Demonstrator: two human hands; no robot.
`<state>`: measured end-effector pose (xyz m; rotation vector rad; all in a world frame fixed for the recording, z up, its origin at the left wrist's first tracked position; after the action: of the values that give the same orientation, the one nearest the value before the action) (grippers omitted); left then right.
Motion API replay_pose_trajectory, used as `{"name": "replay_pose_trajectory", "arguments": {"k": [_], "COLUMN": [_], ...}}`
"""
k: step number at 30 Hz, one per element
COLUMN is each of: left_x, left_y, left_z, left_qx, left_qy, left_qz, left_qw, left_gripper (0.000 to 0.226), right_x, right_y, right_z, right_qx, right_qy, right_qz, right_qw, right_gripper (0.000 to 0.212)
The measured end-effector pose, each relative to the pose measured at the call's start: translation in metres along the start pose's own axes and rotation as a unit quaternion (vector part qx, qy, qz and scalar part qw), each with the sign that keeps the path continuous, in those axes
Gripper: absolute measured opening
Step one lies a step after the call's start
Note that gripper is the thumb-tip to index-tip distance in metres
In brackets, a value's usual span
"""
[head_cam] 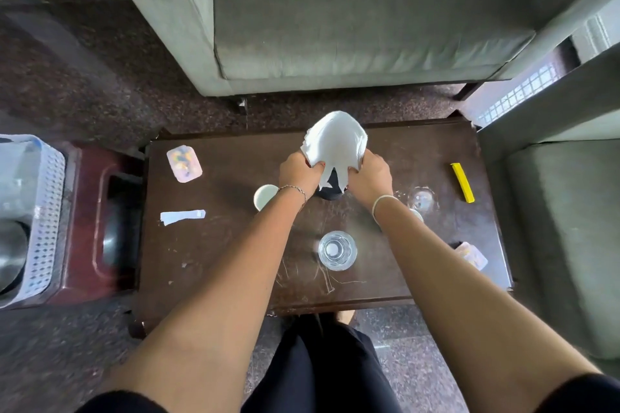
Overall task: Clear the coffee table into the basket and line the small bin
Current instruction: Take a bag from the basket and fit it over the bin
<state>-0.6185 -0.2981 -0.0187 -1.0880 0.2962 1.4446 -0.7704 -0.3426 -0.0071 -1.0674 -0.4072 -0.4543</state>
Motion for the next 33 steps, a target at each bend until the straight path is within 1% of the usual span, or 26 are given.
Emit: {"name": "replay_pose_trajectory", "arguments": {"k": [2,5,8,10,13,15,17,19,21,23,25,27,30,31,33], "left_x": [0.007,0.015,0.021,0.025,0.030,0.035,0.038,0.039,0.039,0.040,0.038,0.034,0.027,0.025,0.024], "left_y": [0.005,0.016,0.023,0.029,0.036,0.039,0.036,0.030,0.025,0.024,0.026,0.029,0.032,0.032,0.031], "left_z": [-0.006,-0.014,-0.023,-0.028,-0.032,-0.033,-0.033,-0.032,-0.032,-0.034,-0.033,-0.031,-0.025,-0.023,-0.020], "left_qx": [0.001,0.006,0.001,0.002,0.013,0.018,0.007,-0.019,-0.041,-0.046,-0.048,-0.047,-0.044,-0.049,-0.064], "left_qy": [-0.003,0.002,0.007,0.009,0.013,0.011,0.010,0.015,0.024,0.027,0.036,0.056,0.089,0.093,0.098], "left_qz": [-0.009,-0.013,-0.027,-0.035,-0.034,-0.026,-0.018,-0.002,0.000,-0.011,-0.021,-0.041,-0.053,-0.051,-0.053], "left_qw": [1.000,1.000,1.000,0.999,0.999,0.999,1.000,1.000,0.999,0.999,0.998,0.996,0.994,0.993,0.992], "left_gripper": [0.028,0.030,0.031,0.031,0.030,0.024,0.020,0.022,0.029,0.035,0.030,0.025,0.014,0.016,0.022], "right_x": [-0.009,-0.022,-0.030,-0.034,-0.039,-0.042,-0.044,-0.045,-0.045,-0.044,-0.044,-0.046,-0.048,-0.049,-0.051], "right_y": [0.008,0.019,0.028,0.032,0.036,0.040,0.042,0.042,0.042,0.044,0.047,0.049,0.046,0.044,0.041], "right_z": [-0.004,-0.011,-0.018,-0.023,-0.028,-0.028,-0.028,-0.028,-0.028,-0.028,-0.028,-0.027,-0.027,-0.026,-0.028], "right_qx": [0.002,0.002,-0.004,-0.013,-0.030,-0.041,-0.052,-0.063,-0.072,-0.073,-0.063,-0.056,-0.073,-0.081,-0.092], "right_qy": [0.023,0.035,0.035,0.033,0.033,0.032,0.022,0.012,0.000,-0.020,-0.034,-0.034,-0.024,-0.024,-0.018], "right_qz": [-0.026,-0.042,-0.059,-0.061,-0.050,-0.046,-0.030,-0.021,-0.021,-0.009,0.006,-0.002,-0.019,-0.024,-0.035], "right_qw": [0.999,0.999,0.998,0.997,0.998,0.998,0.998,0.998,0.997,0.997,0.997,0.998,0.997,0.996,0.995], "right_gripper": [0.024,0.016,0.022,0.023,0.017,0.013,0.013,0.014,0.017,0.019,0.019,0.018,0.028,0.028,0.022]}}
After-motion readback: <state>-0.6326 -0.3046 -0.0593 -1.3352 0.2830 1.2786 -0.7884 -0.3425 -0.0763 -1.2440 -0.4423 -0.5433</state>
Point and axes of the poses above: each hand's wrist, its own z-axis away from the middle knuckle, its own y-axis out of the palm, x = y × z, the point moved 6 cm from there along -z, towards the middle knuckle, and after that the axes turned 5 degrees about z, right-handed, at the moved point
